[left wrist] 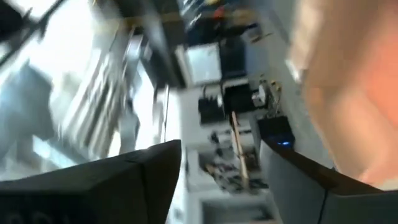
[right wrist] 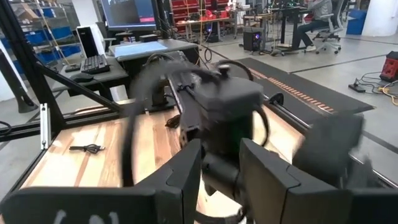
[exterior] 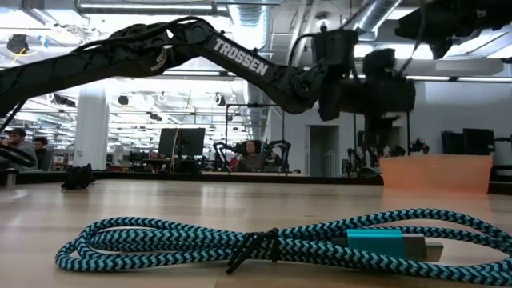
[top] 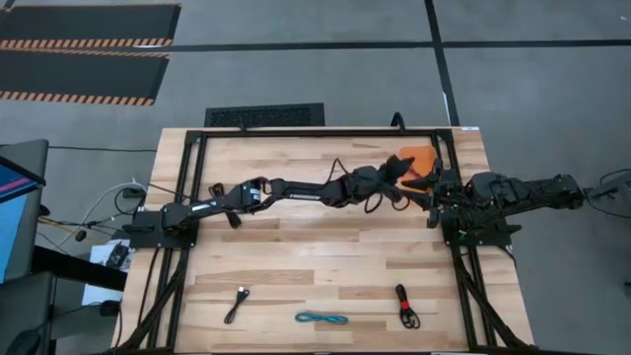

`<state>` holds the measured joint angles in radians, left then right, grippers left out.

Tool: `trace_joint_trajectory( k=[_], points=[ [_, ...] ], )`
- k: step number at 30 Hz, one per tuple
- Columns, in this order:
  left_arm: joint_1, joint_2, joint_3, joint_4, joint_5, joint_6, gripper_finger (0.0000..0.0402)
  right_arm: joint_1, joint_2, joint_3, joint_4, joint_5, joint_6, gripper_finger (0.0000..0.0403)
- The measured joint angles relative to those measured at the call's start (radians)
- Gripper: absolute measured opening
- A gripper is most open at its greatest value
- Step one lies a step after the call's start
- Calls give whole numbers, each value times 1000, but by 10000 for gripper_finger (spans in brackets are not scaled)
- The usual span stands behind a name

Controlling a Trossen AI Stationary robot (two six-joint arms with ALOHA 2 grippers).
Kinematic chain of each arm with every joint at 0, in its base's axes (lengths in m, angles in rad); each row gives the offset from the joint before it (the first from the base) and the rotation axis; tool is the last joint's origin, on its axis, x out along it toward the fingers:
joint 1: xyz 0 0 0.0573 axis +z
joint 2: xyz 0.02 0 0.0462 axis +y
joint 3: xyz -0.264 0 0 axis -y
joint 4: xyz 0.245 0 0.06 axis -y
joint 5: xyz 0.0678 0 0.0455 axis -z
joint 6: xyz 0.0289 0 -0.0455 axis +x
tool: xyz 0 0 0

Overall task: Pick and place USB-C Cables
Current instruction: Put the top black charger cable into the orange bin

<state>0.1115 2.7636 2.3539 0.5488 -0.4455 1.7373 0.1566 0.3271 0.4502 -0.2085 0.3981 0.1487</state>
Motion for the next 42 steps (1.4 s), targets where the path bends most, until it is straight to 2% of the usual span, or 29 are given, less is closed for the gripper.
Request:
trace_joint_trajectory(
  k=[5,9,12,14,15,18,21,24,31,37,42],
  points=[
    [-15,0,0,97,-165,-170,229,0,0,0,4,0,0,136],
    [-26,0,0,76,-221,-252,229,0,0,0,7,0,1,136],
    [-37,-6,0,-24,-243,-332,229,0,0,0,7,0,9,136],
    [-42,-28,0,-205,-242,-444,229,0,0,0,7,0,9,136],
    [-43,-44,0,-302,-227,-529,229,0,0,0,7,-1,9,136],
    [-33,-116,-1,-588,-65,-822,229,0,0,0,10,-2,10,136],
    [-9,-189,1,-733,83,-1033,229,0,0,0,9,-2,19,136],
    [21,-229,2,-843,156,-1157,227,0,0,0,7,-2,27,136],
    [34,-279,1,-1130,173,-1423,202,0,0,0,-13,-4,28,136],
    [12,-278,-2,-1386,205,-1527,165,1,0,0,-69,-6,50,136],
    [-23,-279,-1,-1475,197,-1565,125,1,0,0,-81,-13,69,136]
  ],
)
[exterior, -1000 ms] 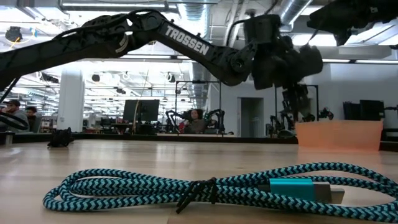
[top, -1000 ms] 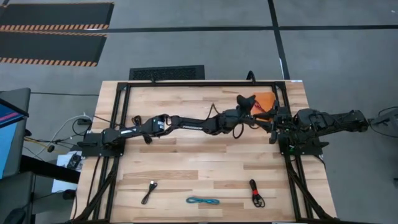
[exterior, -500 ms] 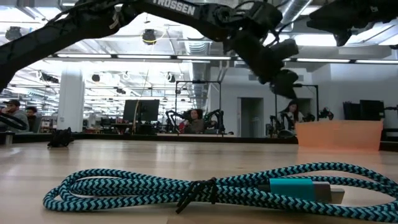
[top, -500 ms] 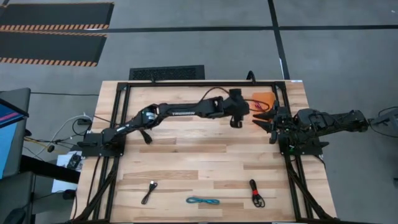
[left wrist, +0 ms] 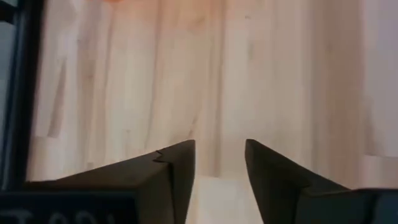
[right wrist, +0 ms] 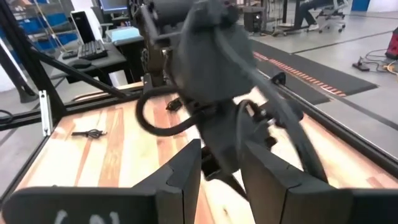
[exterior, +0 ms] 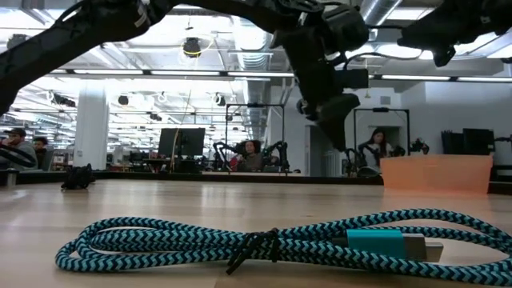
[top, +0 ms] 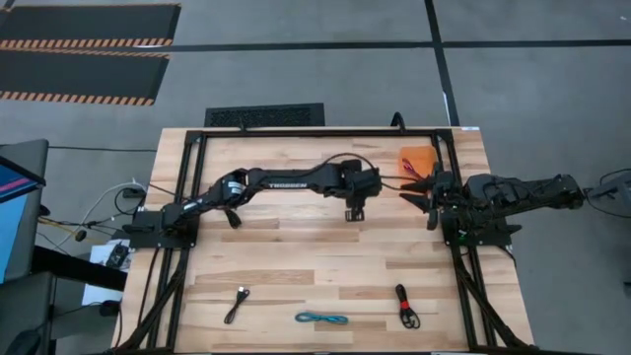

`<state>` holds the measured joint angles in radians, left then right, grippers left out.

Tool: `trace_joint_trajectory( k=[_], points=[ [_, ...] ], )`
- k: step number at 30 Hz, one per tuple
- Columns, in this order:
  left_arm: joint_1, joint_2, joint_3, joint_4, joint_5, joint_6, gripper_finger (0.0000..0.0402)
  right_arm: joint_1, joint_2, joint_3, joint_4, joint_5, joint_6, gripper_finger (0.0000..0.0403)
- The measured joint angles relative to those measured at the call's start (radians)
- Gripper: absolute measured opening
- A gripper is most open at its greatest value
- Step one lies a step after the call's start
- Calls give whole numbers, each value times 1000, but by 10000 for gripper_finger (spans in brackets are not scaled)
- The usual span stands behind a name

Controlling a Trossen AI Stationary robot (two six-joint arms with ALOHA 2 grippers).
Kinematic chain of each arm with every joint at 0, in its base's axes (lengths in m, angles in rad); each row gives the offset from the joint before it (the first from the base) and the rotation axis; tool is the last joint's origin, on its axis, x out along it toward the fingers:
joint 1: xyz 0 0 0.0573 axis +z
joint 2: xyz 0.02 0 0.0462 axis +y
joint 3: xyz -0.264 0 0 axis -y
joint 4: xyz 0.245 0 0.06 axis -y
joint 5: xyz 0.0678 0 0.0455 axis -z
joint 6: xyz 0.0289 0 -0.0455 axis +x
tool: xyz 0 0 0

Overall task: Pick and place USB-C Cables
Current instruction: Put the top black charger cable into the orange bin

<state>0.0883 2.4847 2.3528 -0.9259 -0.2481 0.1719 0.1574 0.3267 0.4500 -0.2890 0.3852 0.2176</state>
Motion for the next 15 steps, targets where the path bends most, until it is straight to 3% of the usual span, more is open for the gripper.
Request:
trace_joint_trajectory(
  k=[8,15],
  points=[
    [-36,0,0,-6,0,3,71,12,0,0,-54,-23,44,136],
    [-61,0,0,-4,34,19,41,88,0,0,-81,-21,55,136]
  ],
)
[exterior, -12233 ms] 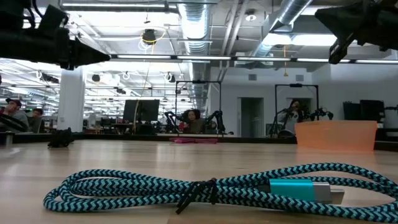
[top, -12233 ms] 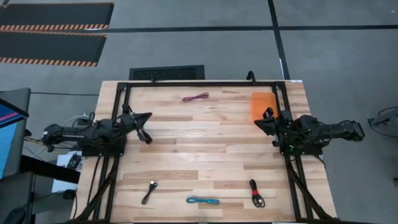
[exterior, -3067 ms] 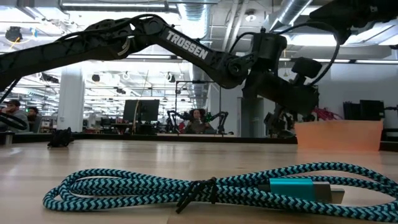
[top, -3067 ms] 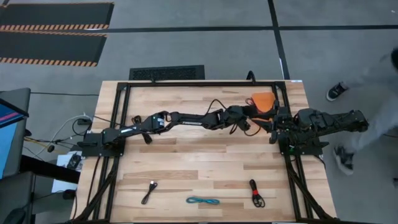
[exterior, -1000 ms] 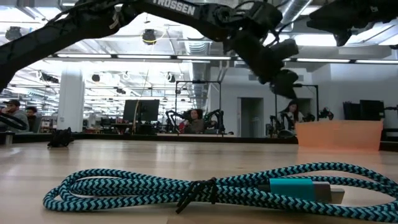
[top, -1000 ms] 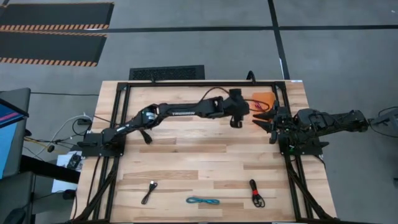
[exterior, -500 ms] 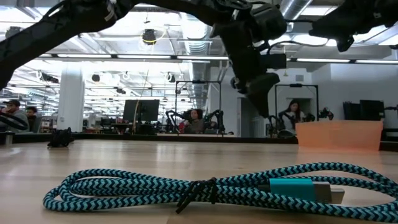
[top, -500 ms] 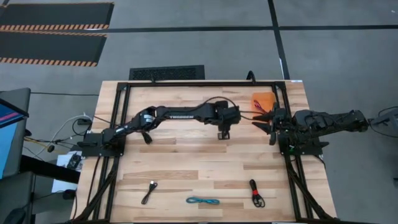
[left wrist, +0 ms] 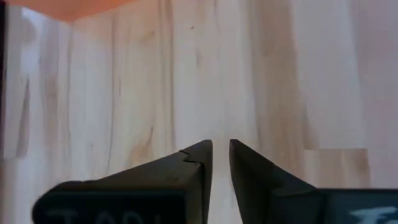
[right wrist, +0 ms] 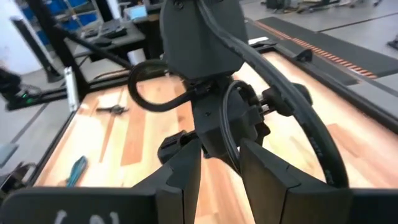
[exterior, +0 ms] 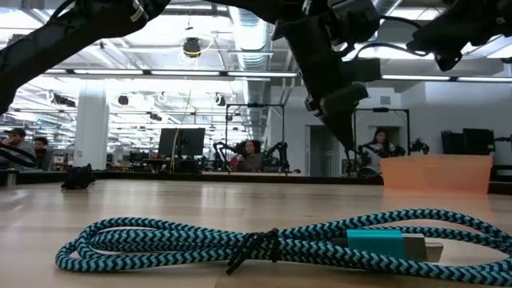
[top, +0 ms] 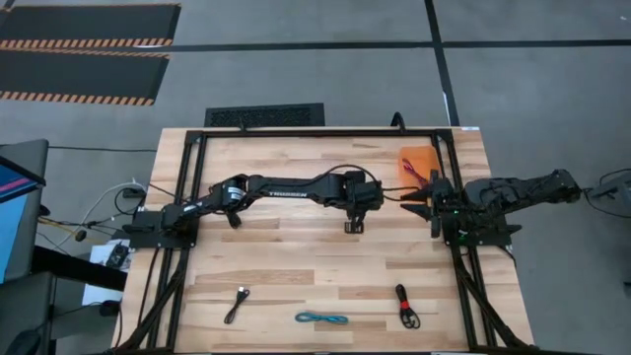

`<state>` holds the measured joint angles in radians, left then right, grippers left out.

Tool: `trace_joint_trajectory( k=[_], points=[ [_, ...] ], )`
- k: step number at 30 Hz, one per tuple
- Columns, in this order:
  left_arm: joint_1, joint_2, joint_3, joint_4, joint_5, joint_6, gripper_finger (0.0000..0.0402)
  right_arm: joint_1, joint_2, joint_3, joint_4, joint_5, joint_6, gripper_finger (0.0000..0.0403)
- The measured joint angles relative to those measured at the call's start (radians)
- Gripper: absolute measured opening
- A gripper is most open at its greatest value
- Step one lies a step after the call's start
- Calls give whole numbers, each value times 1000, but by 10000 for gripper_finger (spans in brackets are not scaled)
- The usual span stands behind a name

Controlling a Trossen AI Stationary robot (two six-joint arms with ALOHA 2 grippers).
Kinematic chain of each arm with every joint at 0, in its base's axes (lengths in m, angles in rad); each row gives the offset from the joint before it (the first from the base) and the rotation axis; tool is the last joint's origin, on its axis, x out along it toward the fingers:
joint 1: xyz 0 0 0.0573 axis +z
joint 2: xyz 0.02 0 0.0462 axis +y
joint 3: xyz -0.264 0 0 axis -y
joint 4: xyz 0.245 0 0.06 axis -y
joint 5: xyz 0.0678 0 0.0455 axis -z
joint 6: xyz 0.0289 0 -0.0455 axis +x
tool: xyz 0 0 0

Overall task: Pick and place USB-C Cables
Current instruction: Put the top black charger cable into the orange bin

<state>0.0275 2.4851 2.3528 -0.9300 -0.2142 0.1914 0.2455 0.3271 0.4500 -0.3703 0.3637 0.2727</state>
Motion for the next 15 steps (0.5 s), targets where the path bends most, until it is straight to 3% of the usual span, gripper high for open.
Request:
trace_joint_trajectory(
  k=[7,11,15],
  points=[
    [-40,0,0,7,2,14,5,63,0,0,-19,59,0,136],
    [-49,1,0,4,5,9,3,90,0,0,-25,78,1,136],
    [-50,1,-19,26,83,13,1,117,0,0,-34,83,8,136]
  ],
)
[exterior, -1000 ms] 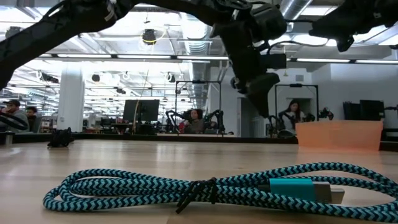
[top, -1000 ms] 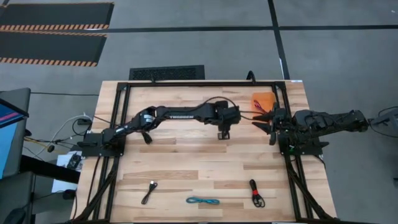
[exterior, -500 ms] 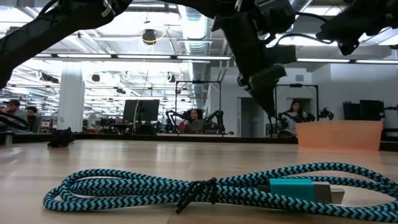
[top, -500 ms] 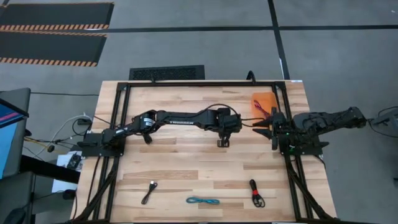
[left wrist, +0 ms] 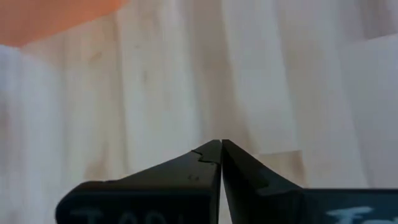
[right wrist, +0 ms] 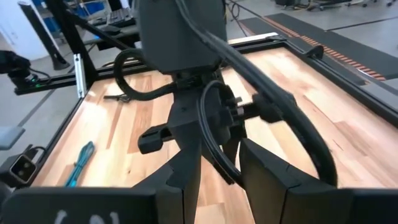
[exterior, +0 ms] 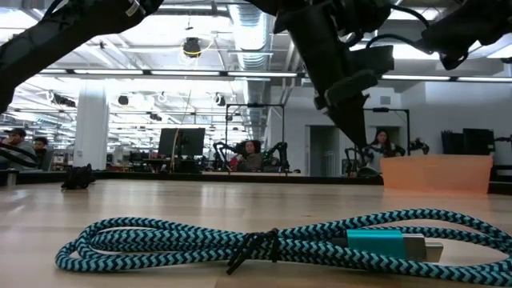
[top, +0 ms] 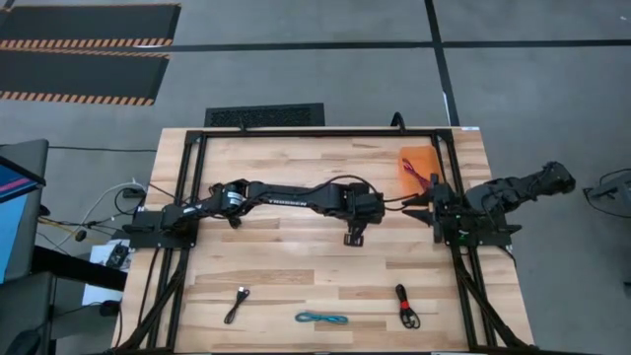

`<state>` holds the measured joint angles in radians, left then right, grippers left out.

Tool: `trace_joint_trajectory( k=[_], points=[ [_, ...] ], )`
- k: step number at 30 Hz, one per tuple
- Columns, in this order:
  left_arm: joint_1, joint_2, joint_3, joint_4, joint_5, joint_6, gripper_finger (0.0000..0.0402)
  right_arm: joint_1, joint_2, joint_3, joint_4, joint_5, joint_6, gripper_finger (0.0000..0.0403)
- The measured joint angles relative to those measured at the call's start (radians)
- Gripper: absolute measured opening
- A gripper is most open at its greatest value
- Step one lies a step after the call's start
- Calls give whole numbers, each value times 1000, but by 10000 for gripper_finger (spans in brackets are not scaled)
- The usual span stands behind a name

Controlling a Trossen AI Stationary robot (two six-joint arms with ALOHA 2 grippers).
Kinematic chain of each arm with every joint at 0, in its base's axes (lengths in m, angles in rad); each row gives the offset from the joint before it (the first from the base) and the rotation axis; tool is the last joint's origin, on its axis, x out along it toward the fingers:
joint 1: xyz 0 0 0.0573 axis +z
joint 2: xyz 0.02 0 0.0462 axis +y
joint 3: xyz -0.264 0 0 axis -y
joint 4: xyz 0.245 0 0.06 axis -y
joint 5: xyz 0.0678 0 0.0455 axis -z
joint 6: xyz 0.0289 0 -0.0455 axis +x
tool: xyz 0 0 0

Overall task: Pick and place USB-C Cables
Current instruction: Put the top black charger cable into the orange bin

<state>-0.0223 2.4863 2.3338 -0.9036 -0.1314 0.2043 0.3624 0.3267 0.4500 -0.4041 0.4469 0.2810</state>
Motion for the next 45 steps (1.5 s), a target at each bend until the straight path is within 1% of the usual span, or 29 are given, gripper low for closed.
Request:
trace_joint_trajectory(
  k=[3,6,10,13,16,18,20,22,24,28,30,33,36,39,43,45],
  points=[
    [2,-26,-67,45,41,8,1,14,0,0,-4,0,0,136],
    [11,-101,-191,140,43,0,1,17,0,0,-3,3,0,136],
    [19,-257,-453,357,41,-25,0,16,0,0,-12,30,0,136],
    [16,-396,-671,576,41,-51,0,15,0,0,-7,60,0,136],
    [8,-518,-876,726,33,-101,0,15,0,0,20,87,7,136],
    [1,-600,-998,774,-4,-139,0,15,2,0,55,99,8,136],
    [-12,-675,-1097,825,-83,-182,0,15,17,0,93,104,10,136],
    [-29,-751,-1186,814,-179,-222,0,15,40,-1,116,104,10,136],
    [-48,-810,-1260,811,-248,-269,0,13,69,0,140,105,10,136],
    [-94,-944,-1373,794,-318,-345,0,-16,152,-1,219,107,6,136],
    [-126,-1016,-1392,646,-362,-404,0,-40,213,-1,276,106,0,136],
    [-182,-1120,-1392,397,-489,-590,0,-73,296,-1,345,105,-2,136],
    [-240,-1196,-1392,236,-592,-767,0,-109,356,3,400,103,-91,136],
    [-294,-1229,-1391,131,-607,-929,0,-148,402,30,414,100,-100,136],
    [-334,-1216,-1398,13,-601,-1136,0,-185,431,68,414,100,-98,136],
    [-337,-1201,-1425,1,-560,-1208,2,-197,438,85,416,99,-98,136]
  ],
)
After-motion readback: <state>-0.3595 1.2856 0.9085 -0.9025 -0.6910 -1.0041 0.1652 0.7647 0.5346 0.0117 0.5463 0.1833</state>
